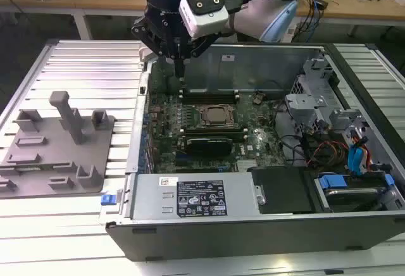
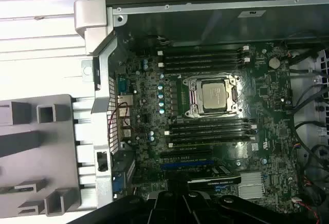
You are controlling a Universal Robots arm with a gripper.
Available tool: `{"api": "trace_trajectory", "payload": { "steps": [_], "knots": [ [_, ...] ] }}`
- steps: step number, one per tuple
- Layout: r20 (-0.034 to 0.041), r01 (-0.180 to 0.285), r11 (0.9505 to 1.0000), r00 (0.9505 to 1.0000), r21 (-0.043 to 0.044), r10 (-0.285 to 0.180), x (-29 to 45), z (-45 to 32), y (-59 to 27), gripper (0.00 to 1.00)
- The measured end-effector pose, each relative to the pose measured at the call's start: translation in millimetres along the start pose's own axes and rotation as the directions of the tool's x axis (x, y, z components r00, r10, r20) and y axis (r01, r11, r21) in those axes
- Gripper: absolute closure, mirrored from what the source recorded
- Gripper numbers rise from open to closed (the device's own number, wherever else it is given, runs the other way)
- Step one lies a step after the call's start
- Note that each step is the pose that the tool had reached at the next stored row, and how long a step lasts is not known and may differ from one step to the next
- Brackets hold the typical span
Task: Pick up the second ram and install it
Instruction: 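Reach for the second ram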
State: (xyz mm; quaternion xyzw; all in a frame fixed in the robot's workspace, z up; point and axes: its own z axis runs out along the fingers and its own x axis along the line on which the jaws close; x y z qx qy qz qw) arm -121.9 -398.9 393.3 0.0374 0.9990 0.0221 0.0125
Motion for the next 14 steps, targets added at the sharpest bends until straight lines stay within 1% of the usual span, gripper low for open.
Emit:
{"api": "trace_trajectory", "payload": {
  "steps": [5, 6, 7, 10, 14],
  "knots": [
    [0.0, 0.0, 1.0, 1.0, 0.0, 0.0, 0.1, 0.0, 0.0, 0.92],
    [0.0, 0.0, 1.0, 1.0, 0.0001, 0.0, 1.4, 0.0, -0.1, 0.92],
    [0.0, 0.0, 1.0, 1.0, 0.0, 0.0, 3.0, 0.0, -0.2, 0.92],
    [0.0, 0.0, 1.0, 1.0, -0.0001, 0.0, 12.7, -0.1, -0.9, 0.92],
    [0.0, 0.0, 1.0, 1.0, 0.0, 0.0, 20.7, 0.0, -1.6, 0.92]
  ]
}}
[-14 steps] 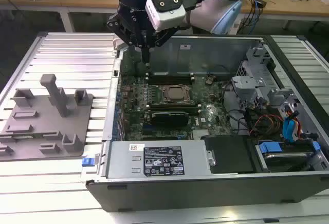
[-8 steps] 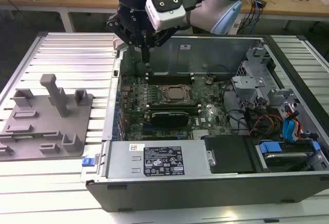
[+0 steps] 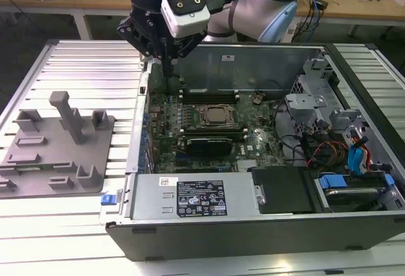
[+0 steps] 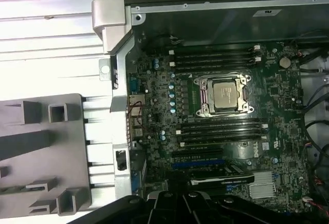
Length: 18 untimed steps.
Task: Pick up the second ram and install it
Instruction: 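Reach for the second ram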
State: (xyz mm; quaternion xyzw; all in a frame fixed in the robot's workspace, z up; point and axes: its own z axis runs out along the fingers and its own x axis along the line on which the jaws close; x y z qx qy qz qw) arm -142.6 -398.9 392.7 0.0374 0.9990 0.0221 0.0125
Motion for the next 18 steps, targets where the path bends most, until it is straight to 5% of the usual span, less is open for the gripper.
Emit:
{"api": "trace_trajectory", "payload": {
  "steps": [11, 18],
  "knots": [
    [0.0, 0.0, 1.0, 1.0, 0.0, 0.0, 26.0, 0.8, -2.0, 0.92],
    [0.0, 0.0, 1.0, 1.0, 0.0, 0.0, 50.6, 1.3, -3.9, 0.92]
  ]
}}
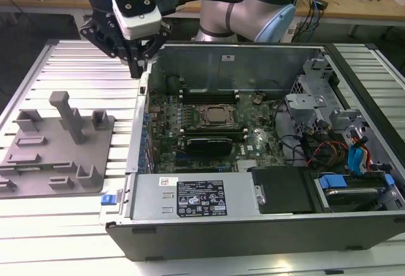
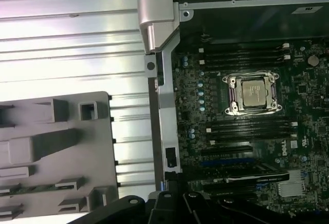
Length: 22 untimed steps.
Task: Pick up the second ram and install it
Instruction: 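Reach for the second ram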
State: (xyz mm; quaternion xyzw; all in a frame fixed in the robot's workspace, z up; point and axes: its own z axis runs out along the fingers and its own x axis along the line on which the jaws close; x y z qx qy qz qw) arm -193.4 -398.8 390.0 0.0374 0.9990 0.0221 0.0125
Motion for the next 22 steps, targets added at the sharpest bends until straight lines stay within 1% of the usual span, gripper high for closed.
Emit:
{"api": "trace_trajectory", "payload": {
  "steps": [3, 5, 8, 10, 13, 16, 18, 22],
  "knots": [
    [0.0, 0.0, 1.0, 1.0, 0.0, 0.0, 9.0, 0.2, -0.7, 0.92],
    [0.0, 0.0, 1.0, 1.0, 0.0, 0.0, 13.0, 0.3, -1.0, 0.92],
    [0.0, 0.0, 1.0, 1.0, 0.0, 0.0, 22.8, 0.5, -1.7, 0.92],
    [0.0, 0.0, 1.0, 1.0, 0.0, 0.0, 26.6, 0.5, -2.0, 0.92],
    [0.0001, 0.0, 1.0, 1.0, 0.0, 0.0, 36.5, 0.7, -2.8, 0.92],
    [0.0, 0.0, 1.0, 1.0, -0.0001, 0.0, 43.9, 1.0, -3.4, 0.92],
    [0.0, 0.0, 1.0, 1.0, 0.0, 0.0, 50.9, 1.3, -3.9, 0.92],
    [0.0, 0.0, 1.0, 1.0, 0.0, 0.0, 70.7, 1.9, -5.4, 0.92]
  ]
}}
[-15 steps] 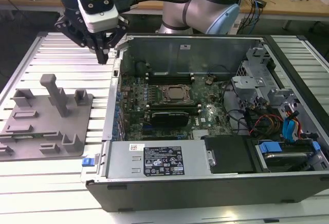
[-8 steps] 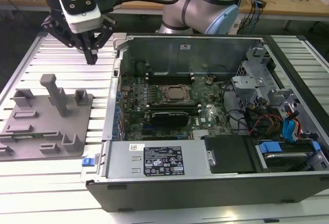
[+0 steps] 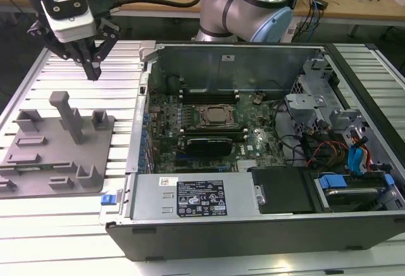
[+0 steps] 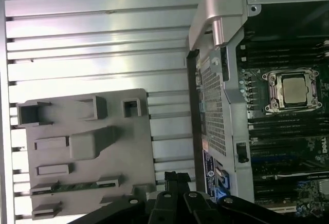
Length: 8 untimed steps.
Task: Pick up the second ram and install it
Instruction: 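Reach for the second ram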
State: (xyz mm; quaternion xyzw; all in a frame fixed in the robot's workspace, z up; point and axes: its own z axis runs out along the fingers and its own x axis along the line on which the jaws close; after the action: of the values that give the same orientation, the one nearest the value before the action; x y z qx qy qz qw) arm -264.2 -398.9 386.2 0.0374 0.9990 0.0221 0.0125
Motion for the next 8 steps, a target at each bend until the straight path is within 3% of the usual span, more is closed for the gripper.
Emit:
{"api": "trace_trajectory", "payload": {
  "steps": [8],
  "knots": [
    [-0.0001, 0.0, 1.0, 1.0, 0.0, 0.0, 27.5, 0.6, -2.1, 0.92]
  ]
}}
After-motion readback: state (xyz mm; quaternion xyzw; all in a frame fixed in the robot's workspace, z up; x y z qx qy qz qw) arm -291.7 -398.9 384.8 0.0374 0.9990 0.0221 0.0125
